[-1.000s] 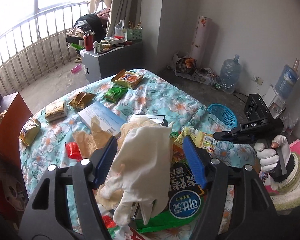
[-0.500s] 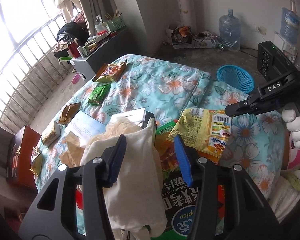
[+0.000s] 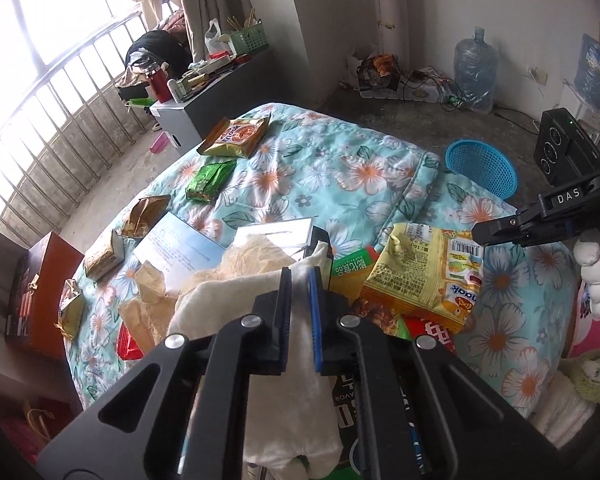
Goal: Collect trash
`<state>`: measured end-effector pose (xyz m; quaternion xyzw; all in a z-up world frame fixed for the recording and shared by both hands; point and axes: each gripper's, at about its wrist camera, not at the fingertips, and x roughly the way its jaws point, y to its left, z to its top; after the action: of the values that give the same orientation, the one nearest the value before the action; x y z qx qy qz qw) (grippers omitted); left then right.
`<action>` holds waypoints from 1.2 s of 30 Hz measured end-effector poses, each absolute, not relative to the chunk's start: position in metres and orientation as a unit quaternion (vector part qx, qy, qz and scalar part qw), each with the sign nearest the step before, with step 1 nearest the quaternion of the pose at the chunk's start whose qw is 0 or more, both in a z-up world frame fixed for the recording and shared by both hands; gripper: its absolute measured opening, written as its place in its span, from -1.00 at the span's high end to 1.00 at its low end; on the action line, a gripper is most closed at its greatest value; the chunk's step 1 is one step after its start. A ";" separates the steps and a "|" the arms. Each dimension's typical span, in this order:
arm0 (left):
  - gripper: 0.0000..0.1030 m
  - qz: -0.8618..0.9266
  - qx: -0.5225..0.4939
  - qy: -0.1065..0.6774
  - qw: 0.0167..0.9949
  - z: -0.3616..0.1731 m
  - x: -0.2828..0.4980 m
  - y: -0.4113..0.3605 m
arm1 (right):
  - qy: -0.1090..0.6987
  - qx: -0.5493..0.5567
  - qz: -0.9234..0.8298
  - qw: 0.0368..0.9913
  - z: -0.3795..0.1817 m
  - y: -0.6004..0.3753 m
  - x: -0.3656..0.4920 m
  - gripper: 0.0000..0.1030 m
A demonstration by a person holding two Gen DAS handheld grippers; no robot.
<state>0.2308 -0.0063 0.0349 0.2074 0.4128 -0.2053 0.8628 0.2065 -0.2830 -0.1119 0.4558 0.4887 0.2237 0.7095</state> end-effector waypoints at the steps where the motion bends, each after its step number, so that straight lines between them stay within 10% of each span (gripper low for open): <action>1: 0.95 -0.207 0.204 0.411 0.864 0.037 0.230 -0.005 | 0.488 0.455 0.224 0.710 -0.112 -0.283 0.207 0.77; 36: 0.99 -0.301 -0.133 0.310 0.892 0.110 0.175 0.141 | 0.456 0.307 0.306 0.778 -0.030 -0.166 0.229 0.87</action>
<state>0.1753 0.1406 0.1100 -0.1326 0.3095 -0.3008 0.8923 0.2289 -0.1659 -0.0295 0.3067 0.4555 0.3065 0.7775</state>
